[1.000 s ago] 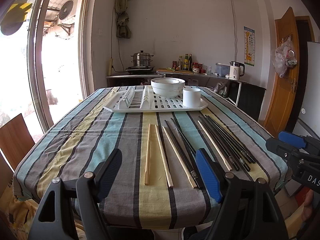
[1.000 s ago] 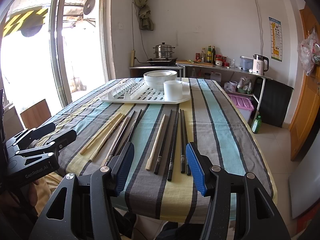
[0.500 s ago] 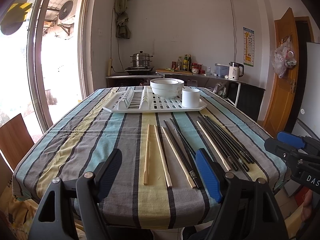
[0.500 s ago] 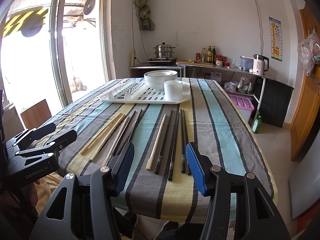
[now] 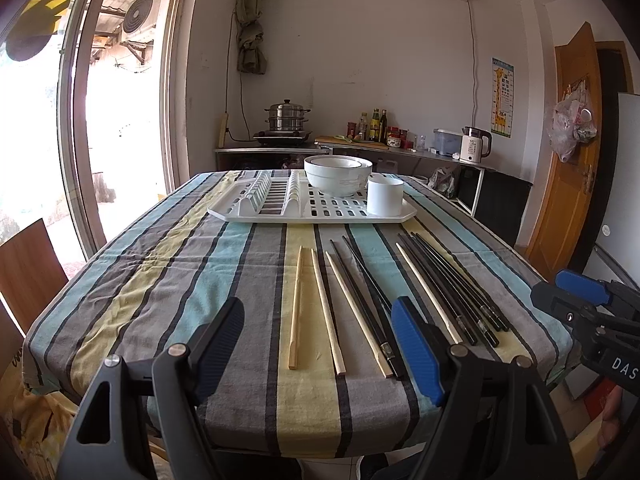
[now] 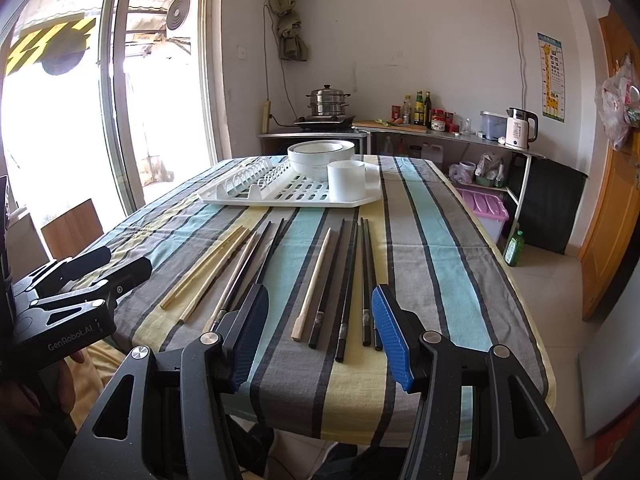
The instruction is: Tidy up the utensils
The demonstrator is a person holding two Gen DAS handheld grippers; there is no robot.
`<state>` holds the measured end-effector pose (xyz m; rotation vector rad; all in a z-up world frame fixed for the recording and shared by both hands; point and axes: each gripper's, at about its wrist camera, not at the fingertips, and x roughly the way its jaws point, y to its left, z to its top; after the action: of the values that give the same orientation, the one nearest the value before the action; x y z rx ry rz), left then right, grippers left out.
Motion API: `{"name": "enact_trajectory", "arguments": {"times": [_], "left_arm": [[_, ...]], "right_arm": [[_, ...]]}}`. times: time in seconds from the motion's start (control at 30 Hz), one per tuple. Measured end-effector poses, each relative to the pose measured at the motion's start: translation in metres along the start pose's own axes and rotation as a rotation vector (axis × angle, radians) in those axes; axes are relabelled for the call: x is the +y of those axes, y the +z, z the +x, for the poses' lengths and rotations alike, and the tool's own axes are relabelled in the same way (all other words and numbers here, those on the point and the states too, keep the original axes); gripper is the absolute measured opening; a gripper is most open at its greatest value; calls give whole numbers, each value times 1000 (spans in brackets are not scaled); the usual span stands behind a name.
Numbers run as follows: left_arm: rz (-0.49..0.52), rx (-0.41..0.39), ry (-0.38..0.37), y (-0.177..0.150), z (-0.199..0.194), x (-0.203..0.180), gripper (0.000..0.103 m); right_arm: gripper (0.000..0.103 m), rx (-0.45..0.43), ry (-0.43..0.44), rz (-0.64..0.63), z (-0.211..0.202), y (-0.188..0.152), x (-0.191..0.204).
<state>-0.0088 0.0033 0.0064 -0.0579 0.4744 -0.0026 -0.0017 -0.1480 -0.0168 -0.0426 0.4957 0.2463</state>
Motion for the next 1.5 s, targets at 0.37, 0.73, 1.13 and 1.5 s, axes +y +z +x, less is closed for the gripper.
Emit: {"name": "enact_trajectory", "arguments": {"times": [0.37, 0.73, 1.13, 1.5], "left_arm": [[8, 21, -6, -1, 6, -1, 78], [24, 116, 1, 6, 48, 9, 72], [26, 268, 3, 25, 123, 33, 56], [17, 414, -70, 39, 173, 38, 47]], "right_arm": [[55, 6, 3, 7, 2, 0, 1], [55, 59, 47, 8, 39, 12, -2], [43, 189, 98, -14, 111, 46, 2], [22, 345, 104, -11, 184, 67, -6]]}}
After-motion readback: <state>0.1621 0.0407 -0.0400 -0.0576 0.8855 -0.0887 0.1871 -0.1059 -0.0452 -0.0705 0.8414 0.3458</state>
